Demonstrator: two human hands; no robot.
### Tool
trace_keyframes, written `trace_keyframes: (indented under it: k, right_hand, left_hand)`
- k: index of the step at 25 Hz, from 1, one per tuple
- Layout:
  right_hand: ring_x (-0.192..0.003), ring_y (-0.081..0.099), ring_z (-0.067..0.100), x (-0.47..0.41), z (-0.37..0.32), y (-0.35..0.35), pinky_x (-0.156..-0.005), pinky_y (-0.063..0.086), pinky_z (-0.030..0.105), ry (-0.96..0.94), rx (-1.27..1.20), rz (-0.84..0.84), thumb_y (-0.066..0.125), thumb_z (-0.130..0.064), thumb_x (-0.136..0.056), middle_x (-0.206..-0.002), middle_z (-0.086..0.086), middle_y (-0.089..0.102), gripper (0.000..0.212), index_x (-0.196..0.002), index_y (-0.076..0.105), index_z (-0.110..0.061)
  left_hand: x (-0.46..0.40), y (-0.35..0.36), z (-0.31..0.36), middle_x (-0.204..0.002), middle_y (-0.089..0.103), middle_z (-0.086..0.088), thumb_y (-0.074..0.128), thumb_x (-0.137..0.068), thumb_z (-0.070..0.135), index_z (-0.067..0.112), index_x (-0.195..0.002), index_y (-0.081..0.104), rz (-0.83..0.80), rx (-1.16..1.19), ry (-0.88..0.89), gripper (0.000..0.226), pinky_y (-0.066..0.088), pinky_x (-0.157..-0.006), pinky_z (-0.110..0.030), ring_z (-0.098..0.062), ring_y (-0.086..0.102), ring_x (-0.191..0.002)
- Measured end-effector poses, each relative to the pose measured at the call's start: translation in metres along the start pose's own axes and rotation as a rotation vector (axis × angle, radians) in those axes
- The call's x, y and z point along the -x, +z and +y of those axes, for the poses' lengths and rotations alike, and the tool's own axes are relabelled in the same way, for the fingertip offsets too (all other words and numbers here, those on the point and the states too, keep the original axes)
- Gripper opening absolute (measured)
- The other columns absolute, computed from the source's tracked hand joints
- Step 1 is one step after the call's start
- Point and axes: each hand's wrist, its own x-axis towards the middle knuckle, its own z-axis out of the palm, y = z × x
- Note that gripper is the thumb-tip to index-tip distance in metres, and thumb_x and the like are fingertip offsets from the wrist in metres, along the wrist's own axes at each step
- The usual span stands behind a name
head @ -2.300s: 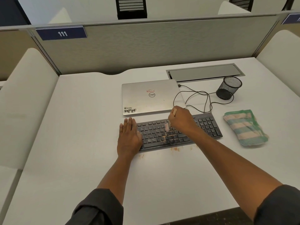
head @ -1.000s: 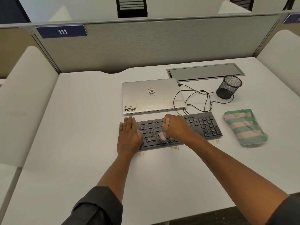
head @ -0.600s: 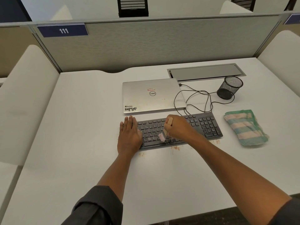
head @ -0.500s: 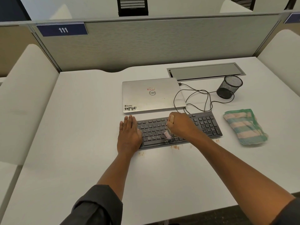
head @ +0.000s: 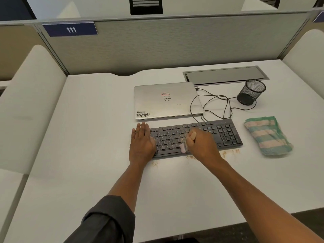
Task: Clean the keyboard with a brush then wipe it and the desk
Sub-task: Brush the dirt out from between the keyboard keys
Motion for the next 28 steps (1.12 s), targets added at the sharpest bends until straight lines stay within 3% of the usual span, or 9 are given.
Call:
trace_keyframes:
  k: [5, 11, 13, 16, 22, 28]
  right_hand:
    - [-0.061, 0.066, 0.026, 0.035, -0.021, 0.032, -0.051, 0.054, 0.041, 0.069, -0.403, -0.152, 0.052, -0.014, -0.091, -0.071, 0.006, 0.068, 0.011, -0.083, 0.06, -0.016]
    - [-0.054, 0.053, 0.013, 0.041, -0.013, 0.034, -0.046, 0.035, 0.025, 0.025, -0.158, 0.124, 0.054, -0.017, -0.092, -0.062, -0.003, 0.057, 0.01, -0.083, 0.057, -0.018]
    - [-0.056, 0.057, 0.014, 0.045, -0.019, 0.037, -0.045, 0.044, 0.031, -0.001, -0.304, 0.066, 0.053, -0.015, -0.091, -0.065, -0.003, 0.061, 0.01, -0.084, 0.059, -0.02]
    - [-0.065, 0.063, 0.019, 0.053, -0.022, 0.049, -0.055, 0.056, 0.042, 0.04, -0.393, -0.045, 0.051, -0.014, -0.089, -0.072, -0.002, 0.066, 0.014, -0.088, 0.062, -0.023]
    - [-0.061, 0.059, 0.02, 0.04, -0.002, 0.029, -0.048, 0.042, 0.027, 0.113, -0.216, 0.144, 0.05, -0.014, -0.092, -0.07, -0.001, 0.063, 0.011, -0.09, 0.06, -0.019]
    - [-0.067, 0.063, 0.017, 0.01, -0.014, 0.028, -0.052, 0.048, 0.032, 0.024, -0.266, 0.044, 0.052, -0.018, -0.093, -0.076, 0.0, 0.067, 0.01, -0.092, 0.061, -0.017]
  left_hand:
    - [0.0, 0.001, -0.001, -0.167, 0.021, -0.015, 0.002, -0.085, 0.038, 0.001, -0.158, 0.024, 0.004, -0.014, 0.013, 0.084, 0.001, -0.128, -0.042, -0.028, 0.01, -0.156]
    - [-0.001, 0.001, -0.001, -0.167, 0.02, -0.015, 0.012, -0.09, 0.034, 0.002, -0.159, 0.022, -0.011, -0.004, -0.001, 0.077, 0.0, -0.128, -0.042, -0.028, 0.009, -0.156]
    - [0.0, 0.001, -0.001, -0.167, 0.02, -0.015, 0.006, -0.088, 0.036, 0.002, -0.159, 0.023, -0.001, -0.004, 0.006, 0.081, 0.0, -0.128, -0.042, -0.028, 0.01, -0.156]
    - [0.0, 0.001, -0.001, -0.167, 0.02, -0.015, 0.002, -0.085, 0.039, 0.001, -0.158, 0.023, 0.003, -0.009, 0.018, 0.085, 0.001, -0.128, -0.042, -0.028, 0.01, -0.156]
    - [0.0, 0.001, 0.0, -0.167, 0.02, -0.014, 0.004, -0.086, 0.039, 0.002, -0.158, 0.024, 0.003, -0.001, 0.01, 0.084, 0.0, -0.128, -0.041, -0.027, 0.01, -0.156]
    - [0.001, 0.001, -0.001, -0.168, 0.018, -0.014, 0.009, -0.089, 0.036, 0.002, -0.159, 0.022, -0.009, -0.004, 0.011, 0.079, -0.002, -0.128, -0.041, -0.027, 0.008, -0.157]
